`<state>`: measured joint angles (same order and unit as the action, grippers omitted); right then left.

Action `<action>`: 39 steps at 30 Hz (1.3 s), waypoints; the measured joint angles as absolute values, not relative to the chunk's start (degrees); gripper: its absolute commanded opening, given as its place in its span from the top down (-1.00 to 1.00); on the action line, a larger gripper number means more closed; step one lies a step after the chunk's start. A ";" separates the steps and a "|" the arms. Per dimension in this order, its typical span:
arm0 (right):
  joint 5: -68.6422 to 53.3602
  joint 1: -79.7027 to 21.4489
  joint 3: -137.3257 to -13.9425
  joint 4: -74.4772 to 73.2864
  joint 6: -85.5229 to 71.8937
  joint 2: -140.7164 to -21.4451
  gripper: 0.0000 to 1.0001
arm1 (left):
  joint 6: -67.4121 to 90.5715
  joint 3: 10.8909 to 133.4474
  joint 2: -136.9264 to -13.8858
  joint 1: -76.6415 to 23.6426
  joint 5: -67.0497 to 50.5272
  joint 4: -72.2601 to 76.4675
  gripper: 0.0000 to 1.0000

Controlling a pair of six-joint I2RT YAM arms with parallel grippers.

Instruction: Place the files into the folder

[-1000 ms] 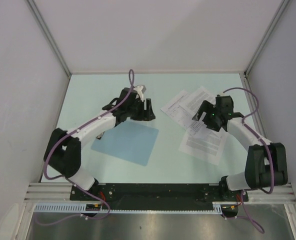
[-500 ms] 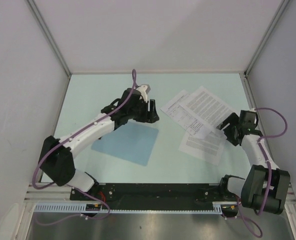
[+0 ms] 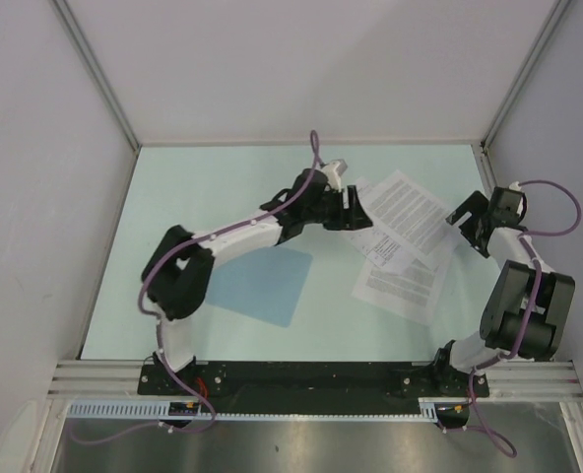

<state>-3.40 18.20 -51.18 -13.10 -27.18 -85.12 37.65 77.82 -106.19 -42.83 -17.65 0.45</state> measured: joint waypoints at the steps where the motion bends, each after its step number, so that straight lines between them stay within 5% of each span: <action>1: -3.40 18.44 -52.21 -12.25 -26.55 -86.41 -1.00 | 39.18 81.34 -109.84 -43.88 -18.02 2.61 -0.38; 16: -5.85 21.50 -58.74 -7.25 -24.08 -99.90 -0.99 | 66.65 119.66 -150.98 -47.07 -19.66 22.11 -0.20; 39: -13.82 22.76 -60.38 -3.62 -24.58 -104.27 -1.00 | 79.99 124.27 -156.38 -47.88 -12.16 12.19 -0.04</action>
<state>-13.82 22.76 -60.38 -3.62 -24.58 -104.27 79.99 124.27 -156.38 -47.88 -12.16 12.19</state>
